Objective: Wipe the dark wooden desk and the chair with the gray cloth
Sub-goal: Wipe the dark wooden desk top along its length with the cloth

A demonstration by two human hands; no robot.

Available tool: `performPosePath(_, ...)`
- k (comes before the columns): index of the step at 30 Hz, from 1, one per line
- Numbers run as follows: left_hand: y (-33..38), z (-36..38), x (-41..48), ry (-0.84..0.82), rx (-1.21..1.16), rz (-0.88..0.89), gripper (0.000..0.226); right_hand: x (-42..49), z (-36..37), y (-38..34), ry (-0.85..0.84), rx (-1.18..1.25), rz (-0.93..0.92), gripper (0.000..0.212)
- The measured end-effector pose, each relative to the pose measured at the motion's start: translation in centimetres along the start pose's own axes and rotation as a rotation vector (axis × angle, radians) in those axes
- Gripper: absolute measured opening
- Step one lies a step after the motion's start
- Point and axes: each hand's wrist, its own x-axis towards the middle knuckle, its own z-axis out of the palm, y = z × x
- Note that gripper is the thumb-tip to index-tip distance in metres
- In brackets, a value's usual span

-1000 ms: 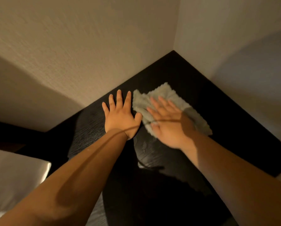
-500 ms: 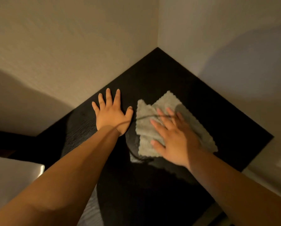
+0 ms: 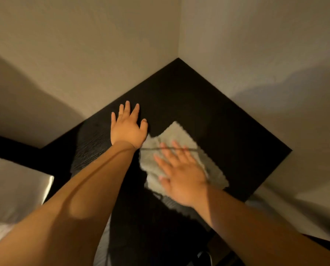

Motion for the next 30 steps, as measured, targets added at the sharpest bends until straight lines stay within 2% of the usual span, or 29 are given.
performPosePath(3, -0.8, 0.0, -3.1, -0.032, -0.032, 0.053, 0.066, -1.3, 0.5, 1.6, -0.087, -0.042, -0.12, 0.067)
performPosePath(4, -0.9, 0.2, -4.8, -0.043, -0.034, 0.061, 0.066, -1.2, 0.1, 3.1, -0.068, -0.068, -0.105, 0.069)
performPosePath(7, -1.1, 0.5, -10.5, -0.048, -0.032, 0.058, 0.07, -1.5, -1.9, 8.5, -0.126, -0.238, 0.172, 0.09)
performPosePath(9, -0.8, 0.8, -13.7, -0.061, -0.011, 0.05, 0.075, -2.7, -2.7, 10.2, -0.1, -0.266, 0.384, 0.092)
performPosePath(11, -0.2, 1.3, -16.3, -0.078, 0.015, 0.041, 0.078, -3.9, -2.3, 9.0, -0.076, -0.194, 0.46, 0.088)
performPosePath(13, 0.9, 1.6, -18.5, -0.099, 0.015, 0.01, 0.081, -5.4, -0.8, 5.8, -0.042, -0.136, 0.401, 0.083)
performPosePath(16, 3.3, 1.9, -21.4, -0.117, -0.038, -0.053, 0.083, -9.3, 1.5, 0.2, -0.067, -0.103, 0.131, 0.076)
performPosePath(18, 4.5, 2.5, -23.6, -0.123, -0.063, -0.058, 0.082, -11.8, 2.3, 0.0, -0.113, -0.098, -0.045, 0.072)
performPosePath(20, 4.7, 3.1, -25.3, -0.113, -0.027, -0.001, 0.079, -12.8, 1.8, 2.6, -0.11, -0.081, -0.075, 0.069)
performPosePath(22, 4.5, 3.3, -26.0, -0.103, 0.004, 0.034, 0.078, -12.6, 0.5, 6.2, -0.085, -0.074, 0.062, 0.071)
performPosePath(25, 4.8, 3.5, -25.8, -0.103, 0.04, 0.019, 0.079, -12.1, -1.4, 9.8, -0.18, -0.148, 0.329, 0.077)
performPosePath(28, 5.0, 3.8, -25.7, -0.087, 0.054, 0.022, 0.079, -12.1, -0.6, 7.7, -0.091, -0.132, 0.498, 0.075)
performPosePath(30, 4.9, 4.0, -25.6, -0.084, 0.057, 0.018, 0.079, -12.7, 0.8, 4.0, -0.074, -0.094, 0.5, 0.077)
